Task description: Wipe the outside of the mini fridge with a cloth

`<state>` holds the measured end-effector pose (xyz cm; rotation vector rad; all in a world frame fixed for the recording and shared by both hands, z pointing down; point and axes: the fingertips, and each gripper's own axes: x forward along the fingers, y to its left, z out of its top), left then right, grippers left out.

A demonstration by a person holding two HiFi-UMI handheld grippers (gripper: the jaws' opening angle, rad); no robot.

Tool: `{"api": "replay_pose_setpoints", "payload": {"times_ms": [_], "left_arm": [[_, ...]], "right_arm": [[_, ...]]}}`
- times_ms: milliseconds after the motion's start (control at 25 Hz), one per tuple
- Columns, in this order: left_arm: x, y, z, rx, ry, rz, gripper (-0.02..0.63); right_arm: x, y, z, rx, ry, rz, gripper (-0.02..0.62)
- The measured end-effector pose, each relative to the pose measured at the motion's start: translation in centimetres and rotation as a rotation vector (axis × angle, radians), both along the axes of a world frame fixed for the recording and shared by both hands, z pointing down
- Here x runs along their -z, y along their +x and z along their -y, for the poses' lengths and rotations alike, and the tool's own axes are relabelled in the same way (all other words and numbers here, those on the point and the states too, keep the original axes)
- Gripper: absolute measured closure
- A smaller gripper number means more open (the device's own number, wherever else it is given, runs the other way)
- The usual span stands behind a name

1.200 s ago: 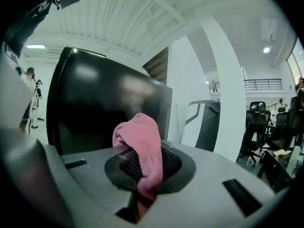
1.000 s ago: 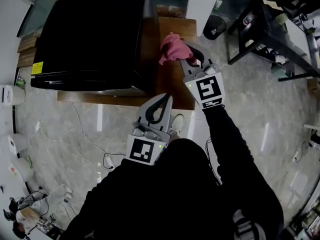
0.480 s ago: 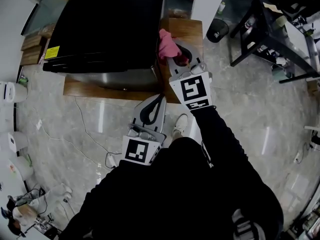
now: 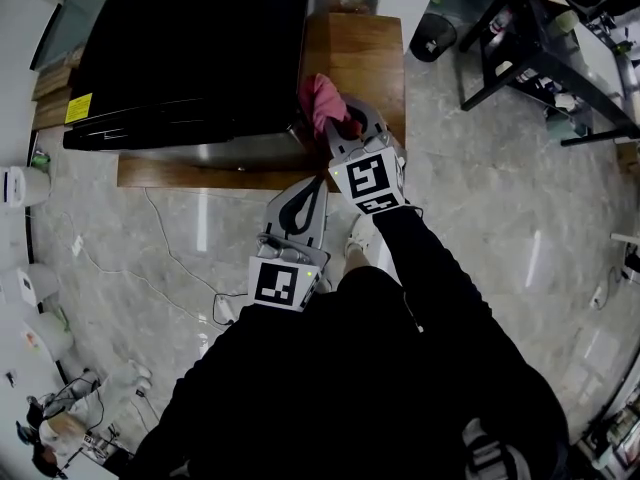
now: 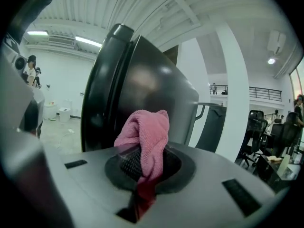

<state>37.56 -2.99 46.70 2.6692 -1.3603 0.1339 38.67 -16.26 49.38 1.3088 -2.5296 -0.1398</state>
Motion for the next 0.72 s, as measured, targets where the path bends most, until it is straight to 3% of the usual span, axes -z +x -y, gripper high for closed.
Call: {"api": "replay_pose_setpoints", "payload": {"times_ms": [720], "left_arm": [[-13.4,2.6,4.3,0.006,-0.205,0.03,0.6]], "right_arm": [[-20.1,1.0,3.8,0.013,-0.294,-0.049,0.564]]}}
